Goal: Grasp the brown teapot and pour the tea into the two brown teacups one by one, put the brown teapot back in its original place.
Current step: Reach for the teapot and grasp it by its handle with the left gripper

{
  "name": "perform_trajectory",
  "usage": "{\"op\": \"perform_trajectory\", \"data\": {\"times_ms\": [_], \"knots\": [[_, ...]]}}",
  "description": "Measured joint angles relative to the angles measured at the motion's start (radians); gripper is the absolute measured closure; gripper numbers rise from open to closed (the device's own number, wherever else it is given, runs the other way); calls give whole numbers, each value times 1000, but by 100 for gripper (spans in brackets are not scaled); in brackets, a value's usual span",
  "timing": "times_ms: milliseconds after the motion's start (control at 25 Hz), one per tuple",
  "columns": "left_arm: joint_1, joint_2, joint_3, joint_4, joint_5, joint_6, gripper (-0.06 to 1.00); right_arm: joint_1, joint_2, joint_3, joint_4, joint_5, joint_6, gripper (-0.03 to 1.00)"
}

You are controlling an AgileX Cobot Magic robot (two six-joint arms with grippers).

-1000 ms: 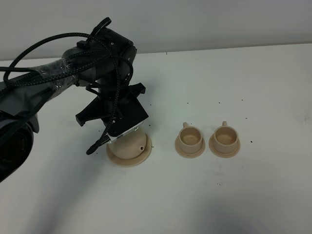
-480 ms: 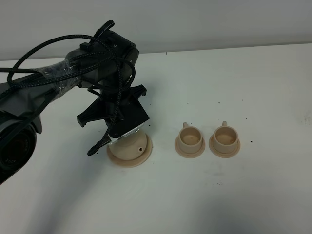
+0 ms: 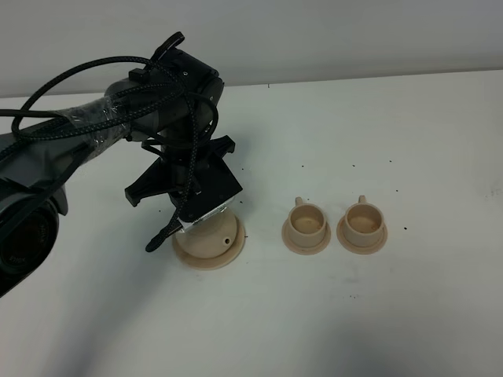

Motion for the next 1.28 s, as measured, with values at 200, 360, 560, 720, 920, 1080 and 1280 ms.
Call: {"op": "perform_trajectory", "data": {"times_ms": [200,360,560,720,920,1080,1280], "knots": [[0,0,-1,-5,3,-19,81,0,0,0,0,0,0,73],[1,0,-8,-9,20,-70,81,0,0,0,0,0,0,73],[6,3,-19,-49,45,-143,81,0,0,0,0,0,0,73],[21,2,-19,-103,45,-225,82,0,0,0,1,0,0,73],[24,2,-19,-136,45,-343,82,0,0,0,1,0,0,73],[24,2,-19,-145,45,-375,82,0,0,0,1,0,0,73],[24,2,-19,-155,45,-383,82,0,0,0,1,0,0,73]]}}
